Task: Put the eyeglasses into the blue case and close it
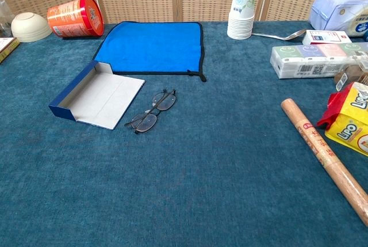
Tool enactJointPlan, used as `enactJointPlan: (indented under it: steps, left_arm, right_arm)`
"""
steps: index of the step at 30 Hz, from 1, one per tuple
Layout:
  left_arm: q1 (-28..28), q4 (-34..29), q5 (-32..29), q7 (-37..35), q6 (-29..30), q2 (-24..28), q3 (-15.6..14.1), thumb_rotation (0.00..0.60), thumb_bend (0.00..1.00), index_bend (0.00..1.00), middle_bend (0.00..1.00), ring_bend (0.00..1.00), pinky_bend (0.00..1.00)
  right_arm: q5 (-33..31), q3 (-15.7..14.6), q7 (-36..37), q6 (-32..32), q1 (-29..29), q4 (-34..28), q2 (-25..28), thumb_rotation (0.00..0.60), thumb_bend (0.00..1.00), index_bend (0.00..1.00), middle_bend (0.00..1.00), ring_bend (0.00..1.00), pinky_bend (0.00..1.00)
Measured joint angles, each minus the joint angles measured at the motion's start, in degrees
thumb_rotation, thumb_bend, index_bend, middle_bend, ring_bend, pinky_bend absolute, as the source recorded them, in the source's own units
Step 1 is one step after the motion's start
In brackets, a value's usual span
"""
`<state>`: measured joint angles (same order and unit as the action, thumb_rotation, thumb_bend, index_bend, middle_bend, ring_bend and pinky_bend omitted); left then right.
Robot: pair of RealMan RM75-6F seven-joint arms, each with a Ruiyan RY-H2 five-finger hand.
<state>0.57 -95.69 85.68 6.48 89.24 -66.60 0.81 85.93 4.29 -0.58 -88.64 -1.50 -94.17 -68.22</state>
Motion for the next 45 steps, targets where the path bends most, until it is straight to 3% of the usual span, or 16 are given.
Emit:
enactJointPlan:
  steps: [18,23,26,35,45]
  left_arm:
    - [-1.7,-0.8,1.4,-0.5,-2.7,1.1,-0.4,0.6,0.29,0.0,0.0,0.0,0.0]
    - [-3.6,-1.0,1.5,-0.9,-5.4,1.6,0.0,0.6,0.29,0.07,0.0,0.0,0.0]
    - [-5.8,-1.3,2.3,-0.7,-8.1,2.4,0.3,0.6,0.3,0.13,0.0,0.0,0.0]
    - [-15.2,-1.4,4.6,1.0,-20.1,3.9,1.4,0.6,0.35,0.16,0.0,0.0,0.0]
    - [-27.5,2.5,7.1,7.0,-31.8,-1.2,4.2,0.6,0.38,0.16,0.0,0.0,0.0]
  right_arm:
    - [-0.2,-0.2,0.6,-0.6,0.7,0.1,-0.2,0.6,0.38,0.0,0.04,0.0,0.05]
    - [-0.6,-0.3,0.2,-0.8,1.0,-0.2,-0.1,0.599,0.38,0.0,0.04,0.0,0.05]
    - [-1.0,-0.2,0.1,-1.1,1.4,-0.3,0.0,0.6,0.38,0.0,0.04,0.0,0.05]
    - [-1.7,-0.4,0.8,-2.0,2.7,0.1,0.2,0.599,0.38,0.0,0.04,0.0,0.05]
    - [-2.2,-0.5,0.9,-3.9,4.4,-0.3,0.9,0.6,0.38,0.0,0.04,0.0,0.05]
